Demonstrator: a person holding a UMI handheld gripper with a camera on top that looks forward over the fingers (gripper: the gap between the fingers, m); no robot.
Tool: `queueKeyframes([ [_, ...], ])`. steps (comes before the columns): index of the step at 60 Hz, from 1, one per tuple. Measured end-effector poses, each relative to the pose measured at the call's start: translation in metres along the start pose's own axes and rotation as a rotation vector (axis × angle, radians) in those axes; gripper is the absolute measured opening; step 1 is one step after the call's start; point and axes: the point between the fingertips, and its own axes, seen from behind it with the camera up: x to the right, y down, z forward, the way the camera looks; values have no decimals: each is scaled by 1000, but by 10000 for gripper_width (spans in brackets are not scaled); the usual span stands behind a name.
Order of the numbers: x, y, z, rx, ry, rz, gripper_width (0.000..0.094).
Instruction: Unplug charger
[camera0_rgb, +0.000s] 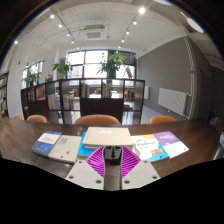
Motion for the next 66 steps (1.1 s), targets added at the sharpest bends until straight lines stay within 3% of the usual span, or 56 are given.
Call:
queueKeyframes([
  [5,27,70,19,-146,-19,-15,170],
  [10,24,131,31,-234,-46,-31,184],
  [16,24,165,36,-275,-66,-33,201],
  [25,27,170,39,-290,-74,-19,316],
  [30,25,155,35,-277,-106,2,540],
  [42,45,46,-9,-138,-77,24,719],
  [54,47,-42,-115,-24,-88,19,750],
  [66,33,-17,-234,-33,-131,-29,758],
])
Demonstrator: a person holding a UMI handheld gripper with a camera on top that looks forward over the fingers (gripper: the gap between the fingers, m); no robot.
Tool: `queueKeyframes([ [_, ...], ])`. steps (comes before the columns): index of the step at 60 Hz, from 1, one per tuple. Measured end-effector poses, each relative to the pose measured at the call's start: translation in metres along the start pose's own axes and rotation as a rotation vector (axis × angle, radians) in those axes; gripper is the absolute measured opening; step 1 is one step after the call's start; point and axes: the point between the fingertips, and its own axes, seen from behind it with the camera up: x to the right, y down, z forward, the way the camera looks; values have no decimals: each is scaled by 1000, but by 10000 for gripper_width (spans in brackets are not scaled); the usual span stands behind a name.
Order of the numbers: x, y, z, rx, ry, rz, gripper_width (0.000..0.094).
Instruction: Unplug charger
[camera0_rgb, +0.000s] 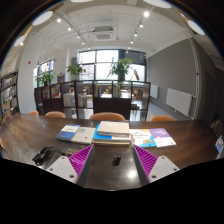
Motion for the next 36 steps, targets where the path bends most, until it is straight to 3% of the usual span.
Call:
queueKeyframes([
  [22,-26,103,-136,-116,11,-75,760],
  [36,-40,109,-175,-111,-13,-52,759],
])
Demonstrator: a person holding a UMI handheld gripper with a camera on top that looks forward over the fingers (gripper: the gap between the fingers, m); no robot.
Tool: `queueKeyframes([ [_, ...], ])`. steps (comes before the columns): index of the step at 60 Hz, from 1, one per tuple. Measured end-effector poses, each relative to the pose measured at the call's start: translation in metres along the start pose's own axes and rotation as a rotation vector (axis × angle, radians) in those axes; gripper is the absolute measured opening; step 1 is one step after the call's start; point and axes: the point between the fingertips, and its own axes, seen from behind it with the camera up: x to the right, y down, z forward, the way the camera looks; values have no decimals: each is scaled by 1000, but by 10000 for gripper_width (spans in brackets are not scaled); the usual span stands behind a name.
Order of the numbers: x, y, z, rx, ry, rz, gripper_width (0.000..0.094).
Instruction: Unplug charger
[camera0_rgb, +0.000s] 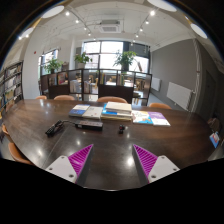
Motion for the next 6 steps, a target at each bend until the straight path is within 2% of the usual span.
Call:
queueKeyframes([
  [6,-3,-1,-7,9,-5,21,759],
])
